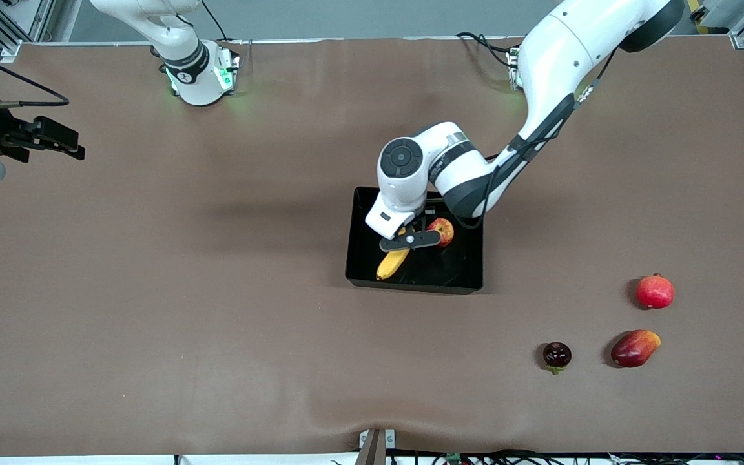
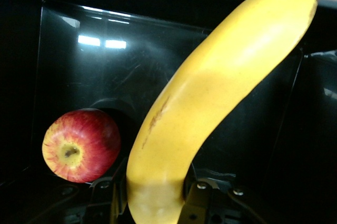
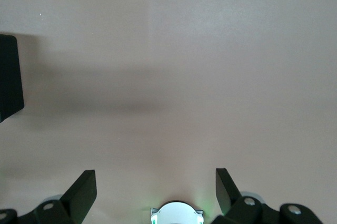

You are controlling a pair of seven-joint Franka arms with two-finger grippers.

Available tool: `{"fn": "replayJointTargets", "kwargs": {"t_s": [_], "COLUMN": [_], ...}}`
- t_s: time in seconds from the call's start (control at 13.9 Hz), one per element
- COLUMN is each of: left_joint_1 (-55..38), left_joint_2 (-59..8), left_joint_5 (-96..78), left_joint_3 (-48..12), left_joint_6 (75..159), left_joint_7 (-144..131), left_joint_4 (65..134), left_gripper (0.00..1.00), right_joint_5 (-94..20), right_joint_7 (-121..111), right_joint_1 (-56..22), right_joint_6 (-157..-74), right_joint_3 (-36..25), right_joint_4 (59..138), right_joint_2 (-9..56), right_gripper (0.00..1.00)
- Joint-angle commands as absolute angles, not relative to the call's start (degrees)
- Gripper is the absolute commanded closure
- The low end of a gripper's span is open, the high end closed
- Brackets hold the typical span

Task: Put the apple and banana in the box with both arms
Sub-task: 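Carry the banana over the black tray with the left gripper, then lower the banana into the tray and open the left gripper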

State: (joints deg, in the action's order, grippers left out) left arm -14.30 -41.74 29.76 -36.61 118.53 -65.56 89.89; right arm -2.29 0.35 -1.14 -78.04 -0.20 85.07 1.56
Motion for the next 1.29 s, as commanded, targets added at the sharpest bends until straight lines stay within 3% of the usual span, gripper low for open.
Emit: {"fn": "replayJointTargets", "kwargs": {"t_s": [0.0,0.93,1.22], "left_joint_1": [-14.94,-17.14,-18.1], "left_joint_2": [-42.79,-50.62,-52.29], "left_joint_5": [31.11,30.94,30.85], "left_joint_3": [-36.3,-36.12,-34.81], "left_joint_6": [117.25,118.56,118.65], "left_joint_7": [-63.56,-57.13,-57.3], "left_joint_4": [88.16,83.23,82.18], "left_gripper": [1.0,1.0,0.44], "right_joint_5": [-3.25,-3.25,-3.34], "right_joint_7": [-0.18,0.53,0.53], "right_joint_1": [-0.79,-1.93,-1.67], "right_joint_6": [-77.61,-78.48,-78.4], "right_joint_3": [0.0,0.26,0.18], "right_joint_4": [84.11,84.02,84.2], "right_joint_2": [1.93,1.85,1.85], "right_gripper": [0.0,0.0,0.0]}}
